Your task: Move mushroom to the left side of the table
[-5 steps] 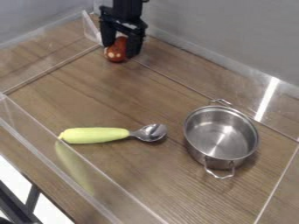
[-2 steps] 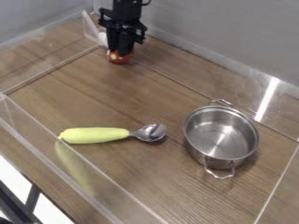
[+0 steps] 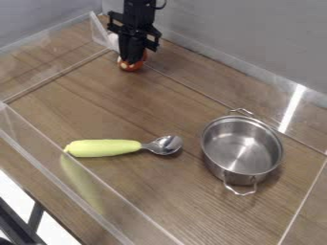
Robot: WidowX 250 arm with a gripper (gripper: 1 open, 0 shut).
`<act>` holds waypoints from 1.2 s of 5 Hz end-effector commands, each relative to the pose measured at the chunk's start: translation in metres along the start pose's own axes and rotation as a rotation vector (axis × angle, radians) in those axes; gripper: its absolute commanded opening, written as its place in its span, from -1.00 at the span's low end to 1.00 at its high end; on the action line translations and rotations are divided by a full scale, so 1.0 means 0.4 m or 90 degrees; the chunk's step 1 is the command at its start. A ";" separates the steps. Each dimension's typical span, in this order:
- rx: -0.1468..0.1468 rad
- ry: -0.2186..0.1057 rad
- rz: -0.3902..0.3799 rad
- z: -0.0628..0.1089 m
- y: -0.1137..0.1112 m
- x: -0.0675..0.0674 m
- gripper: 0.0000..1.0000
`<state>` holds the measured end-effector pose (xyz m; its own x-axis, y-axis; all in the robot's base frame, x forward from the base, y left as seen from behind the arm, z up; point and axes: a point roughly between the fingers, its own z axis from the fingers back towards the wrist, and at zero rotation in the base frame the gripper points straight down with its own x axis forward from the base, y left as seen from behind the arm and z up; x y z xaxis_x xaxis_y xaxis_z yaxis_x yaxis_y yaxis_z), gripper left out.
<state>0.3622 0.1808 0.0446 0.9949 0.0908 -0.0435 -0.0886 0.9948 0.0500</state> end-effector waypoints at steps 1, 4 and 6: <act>0.019 -0.034 0.001 0.075 -0.003 -0.001 -1.00; 0.024 -0.024 0.027 0.082 0.024 -0.021 -1.00; 0.028 -0.018 0.044 0.089 0.033 -0.036 -1.00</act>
<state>0.3496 0.1819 0.0475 0.9862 0.1417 -0.0851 -0.1369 0.9888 0.0601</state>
